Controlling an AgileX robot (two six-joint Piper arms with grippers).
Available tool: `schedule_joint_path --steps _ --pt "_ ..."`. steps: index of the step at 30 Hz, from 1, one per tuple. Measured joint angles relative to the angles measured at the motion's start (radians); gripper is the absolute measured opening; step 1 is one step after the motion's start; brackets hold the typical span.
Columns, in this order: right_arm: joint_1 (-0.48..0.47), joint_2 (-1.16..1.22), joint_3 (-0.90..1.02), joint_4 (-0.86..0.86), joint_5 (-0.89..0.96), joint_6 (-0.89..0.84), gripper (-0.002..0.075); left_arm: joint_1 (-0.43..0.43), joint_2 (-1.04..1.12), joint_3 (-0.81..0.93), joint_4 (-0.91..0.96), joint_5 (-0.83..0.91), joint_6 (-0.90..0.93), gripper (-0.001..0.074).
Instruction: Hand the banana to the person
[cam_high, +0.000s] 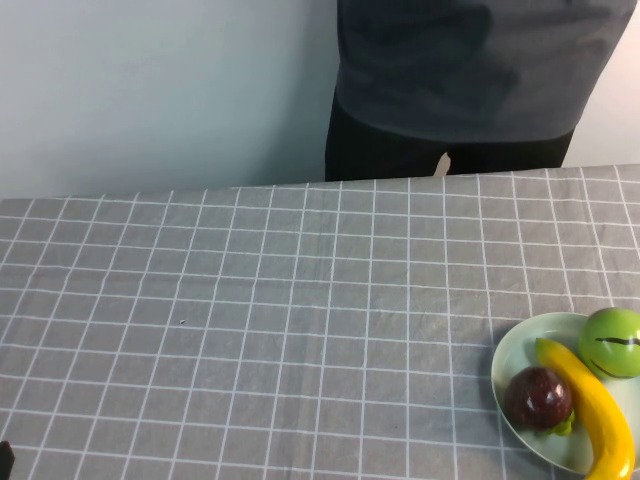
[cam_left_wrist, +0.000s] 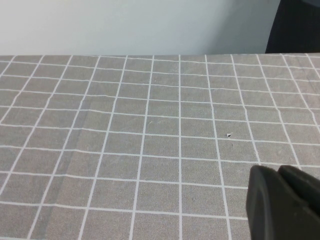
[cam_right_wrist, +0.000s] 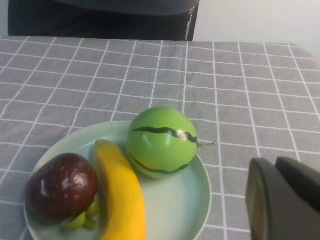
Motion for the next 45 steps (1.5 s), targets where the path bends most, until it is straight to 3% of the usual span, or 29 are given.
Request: schedule_joint_path --steps 15,21,22,23,27,32,34,35,36,39,45 --pt "0.0 0.0 0.0 0.043 -0.011 0.0 -0.0006 0.0 0.0 0.0 0.0 0.002 0.0 -0.0004" --pt "0.0 0.0 0.0 0.266 -0.067 0.004 -0.0006 0.0 0.0 0.0 0.0 0.002 0.0 -0.0004" --pt "0.0 0.0 0.0 0.531 -0.254 0.01 -0.0006 0.0 0.0 0.0 0.0 0.002 0.0 -0.0004" --pt "0.0 0.0 0.002 0.388 -0.119 0.007 -0.0006 0.0 0.0 0.0 0.0 0.002 0.0 -0.0004" --pt "0.0 0.0 0.002 0.649 -0.217 0.006 -0.0006 0.0 0.0 0.0 0.0 0.002 0.0 -0.0004" --pt "0.0 0.0 0.002 0.752 -0.247 -0.018 -0.0006 0.0 0.0 0.0 0.0 0.002 0.0 -0.0004" --pt "0.0 0.0 0.002 0.78 -0.201 -0.022 -0.0001 0.0 0.0 0.0 0.0 0.002 0.0 -0.0004" --pt "0.0 0.0 -0.069 0.806 -0.094 -0.013 -0.0001 0.0 0.0 0.0 0.0 0.002 0.0 -0.0004" --pt "0.0 0.004 -0.012 0.785 -0.124 -0.017 -0.0001 0.0 0.0 0.0 0.0 0.002 0.0 -0.0004" --pt "0.0 0.1 -0.088 0.754 0.028 0.008 -0.0001 0.0 0.0 0.0 0.0 0.002 0.0 -0.0004" --pt "0.0 0.479 -0.391 0.464 0.39 0.08 -0.0001 0.0 0.0 0.0 0.0 0.002 0.0 -0.0004"
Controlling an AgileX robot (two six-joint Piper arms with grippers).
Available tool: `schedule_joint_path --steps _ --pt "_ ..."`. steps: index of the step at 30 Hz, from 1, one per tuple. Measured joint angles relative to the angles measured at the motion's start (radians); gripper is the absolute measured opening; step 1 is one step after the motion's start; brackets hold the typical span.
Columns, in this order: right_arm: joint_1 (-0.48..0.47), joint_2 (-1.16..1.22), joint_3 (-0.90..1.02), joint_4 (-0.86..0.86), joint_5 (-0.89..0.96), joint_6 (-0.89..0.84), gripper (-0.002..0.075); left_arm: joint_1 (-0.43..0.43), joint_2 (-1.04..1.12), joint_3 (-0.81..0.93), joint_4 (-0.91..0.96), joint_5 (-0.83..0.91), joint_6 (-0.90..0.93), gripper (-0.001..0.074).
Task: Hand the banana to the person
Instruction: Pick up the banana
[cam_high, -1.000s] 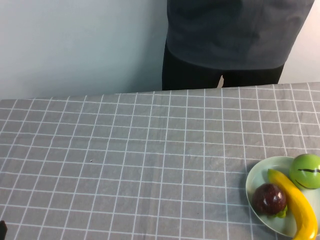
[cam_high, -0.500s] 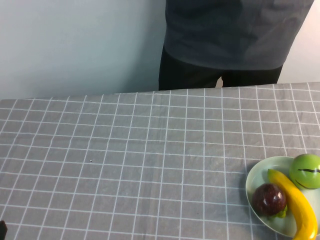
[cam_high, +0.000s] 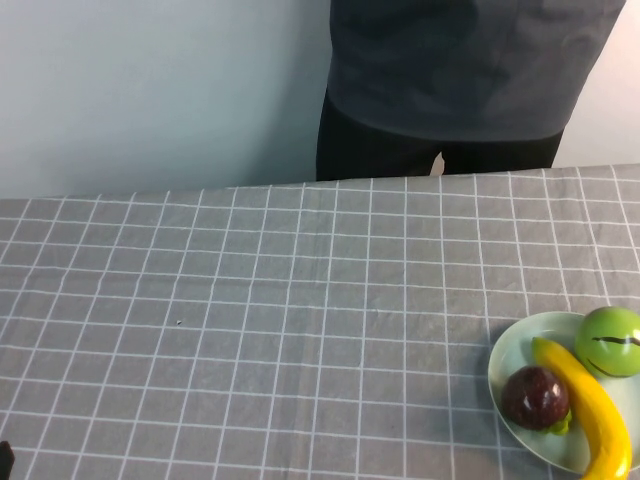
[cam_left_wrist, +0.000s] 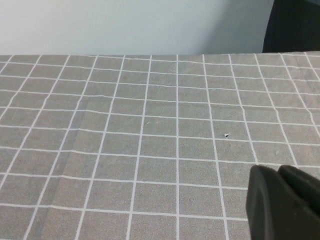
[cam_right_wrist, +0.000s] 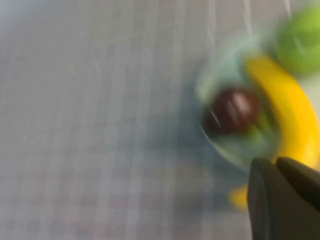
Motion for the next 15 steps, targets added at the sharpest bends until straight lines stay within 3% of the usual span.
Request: schedule_joint_path --steps 5,9,15 --pt "0.0 0.338 -0.252 -0.185 0.25 0.038 -0.0001 0.0 0.0 0.0 0.0 0.0 0.0 -0.0004" --pt "0.016 0.542 -0.387 -0.218 0.31 0.048 -0.0007 0.0 0.0 0.0 0.0 0.0 0.0 -0.0004" --pt "0.21 0.724 -0.418 -0.33 0.308 0.188 0.0036 0.0 0.0 0.0 0.0 0.0 0.0 -0.0004"
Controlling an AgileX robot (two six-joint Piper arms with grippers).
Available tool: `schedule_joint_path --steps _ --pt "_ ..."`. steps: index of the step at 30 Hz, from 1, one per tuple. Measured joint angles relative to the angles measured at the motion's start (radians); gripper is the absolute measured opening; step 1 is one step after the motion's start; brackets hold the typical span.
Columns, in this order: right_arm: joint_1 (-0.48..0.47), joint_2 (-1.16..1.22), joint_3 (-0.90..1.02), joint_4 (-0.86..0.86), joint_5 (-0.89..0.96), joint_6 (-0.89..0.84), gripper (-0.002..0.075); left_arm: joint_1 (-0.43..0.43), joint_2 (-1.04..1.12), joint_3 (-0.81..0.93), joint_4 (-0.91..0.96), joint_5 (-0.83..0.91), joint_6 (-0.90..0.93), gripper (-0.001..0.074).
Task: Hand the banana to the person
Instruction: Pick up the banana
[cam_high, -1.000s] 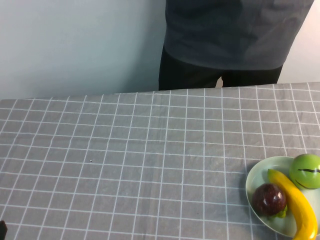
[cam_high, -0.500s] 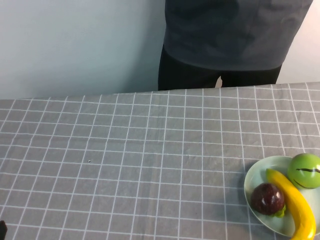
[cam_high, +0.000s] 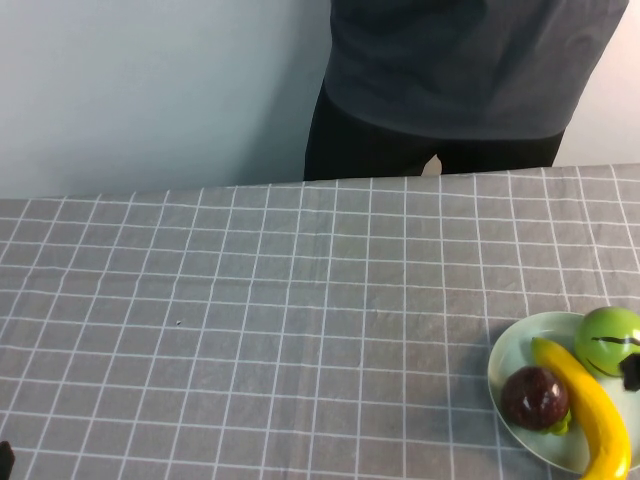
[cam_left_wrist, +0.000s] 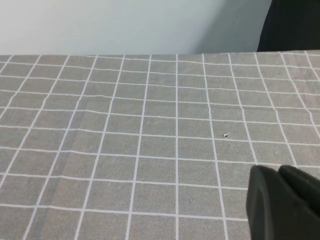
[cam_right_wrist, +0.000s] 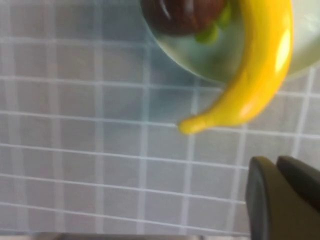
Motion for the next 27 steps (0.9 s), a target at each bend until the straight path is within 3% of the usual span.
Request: schedule_joint_path --steps 2,3,4,5,6,7,8,9,10,11,12,13,27 --pt "0.068 0.03 0.0 -0.079 -0.002 0.088 0.0113 0.0 0.0 0.0 0.0 0.0 0.0 -0.0004" --pt "0.092 0.038 0.0 -0.104 -0.006 0.127 0.0058 0.0 0.0 0.0 0.0 0.0 0.0 -0.0004" --pt "0.106 0.044 0.0 -0.127 -0.014 0.162 0.0232 0.0 0.0 0.0 0.0 0.0 0.0 -0.0004" --pt "0.114 0.049 0.0 -0.137 -0.029 0.194 0.0305 0.0 0.0 0.0 0.0 0.0 0.0 -0.0004" --pt "0.118 0.052 0.007 -0.14 -0.048 0.217 0.0188 0.0 0.0 0.0 0.0 0.0 0.0 -0.0004" --pt "0.119 0.054 0.021 -0.14 -0.074 0.24 0.0251 0.0 0.0 0.0 0.0 0.0 0.0 -0.0004" --pt "0.119 0.054 0.041 -0.138 -0.102 0.258 0.0499 0.0 0.0 0.0 0.0 0.0 0.0 -0.0004" --pt "0.119 0.054 0.06 -0.131 -0.13 0.271 0.0368 0.0 0.0 0.0 0.0 0.0 0.0 -0.0004" --pt "0.119 0.054 0.088 -0.126 -0.16 0.281 0.054 0.0 0.0 0.0 0.0 0.0 0.0 -0.0004" --pt "0.119 0.058 0.118 -0.122 -0.188 0.29 0.0536 0.0 0.0 0.0 0.0 0.0 0.0 -0.0004" --pt "0.119 0.064 0.144 -0.12 -0.208 0.301 0.0484 0.0 0.0 0.0 0.0 0.0 0.0 -0.0004" --pt "0.119 0.074 0.167 -0.12 -0.233 0.311 0.0535 0.0 0.0 0.0 0.0 0.0 0.0 -0.0004" --pt "0.119 0.327 0.116 -0.166 -0.345 0.326 0.0497 0.0 0.0 0.0 0.0 0.0 0.0 -0.0004"
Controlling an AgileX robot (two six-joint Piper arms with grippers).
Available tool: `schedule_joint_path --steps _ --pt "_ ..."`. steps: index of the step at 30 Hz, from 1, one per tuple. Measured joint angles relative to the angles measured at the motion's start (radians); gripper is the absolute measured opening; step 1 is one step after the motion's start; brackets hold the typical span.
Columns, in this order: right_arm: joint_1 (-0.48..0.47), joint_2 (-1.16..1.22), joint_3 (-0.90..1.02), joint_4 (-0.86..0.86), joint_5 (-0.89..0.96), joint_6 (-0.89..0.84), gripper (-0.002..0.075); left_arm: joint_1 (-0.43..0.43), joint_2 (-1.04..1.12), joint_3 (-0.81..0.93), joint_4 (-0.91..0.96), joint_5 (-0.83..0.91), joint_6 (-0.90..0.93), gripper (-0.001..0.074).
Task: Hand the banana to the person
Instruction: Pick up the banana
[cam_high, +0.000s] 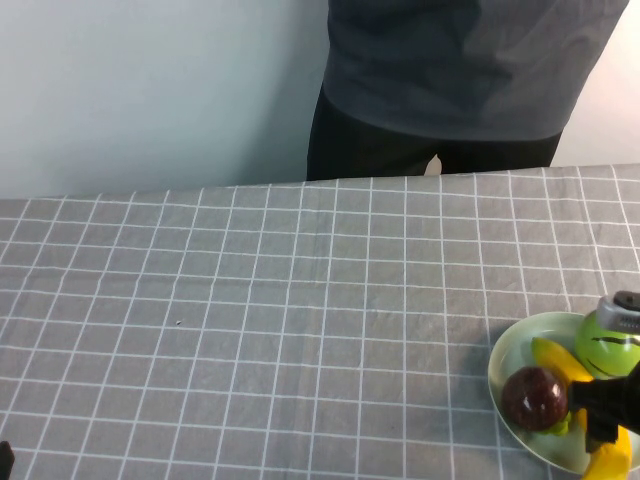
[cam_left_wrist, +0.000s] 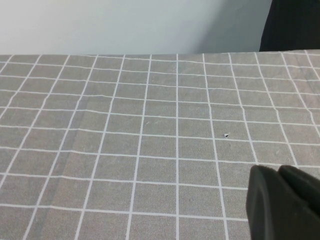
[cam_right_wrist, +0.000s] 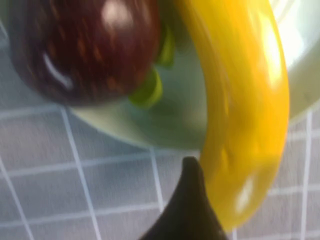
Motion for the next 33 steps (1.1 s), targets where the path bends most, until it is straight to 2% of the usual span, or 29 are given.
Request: schedule_joint_path --steps 19,30,31,32,33 --pt "0.002 0.188 -0.03 -0.042 -0.189 0.0 0.0495 0.0 0.0 0.0 0.0 0.0 0.0 -0.0004" --pt "0.002 0.272 -0.038 -0.042 -0.206 -0.055 0.0487 0.0 0.0 0.0 0.0 0.0 0.0 -0.0004" --pt "0.002 0.278 -0.038 -0.042 -0.21 -0.064 0.0473 0.0 0.0 0.0 0.0 0.0 0.0 -0.0004" --pt "0.002 0.279 -0.038 -0.042 -0.213 -0.069 0.0365 0.0 0.0 0.0 0.0 0.0 0.0 -0.0004" --pt "0.002 0.279 -0.038 -0.042 -0.219 -0.073 0.0426 0.0 0.0 0.0 0.0 0.0 0.0 -0.0004"
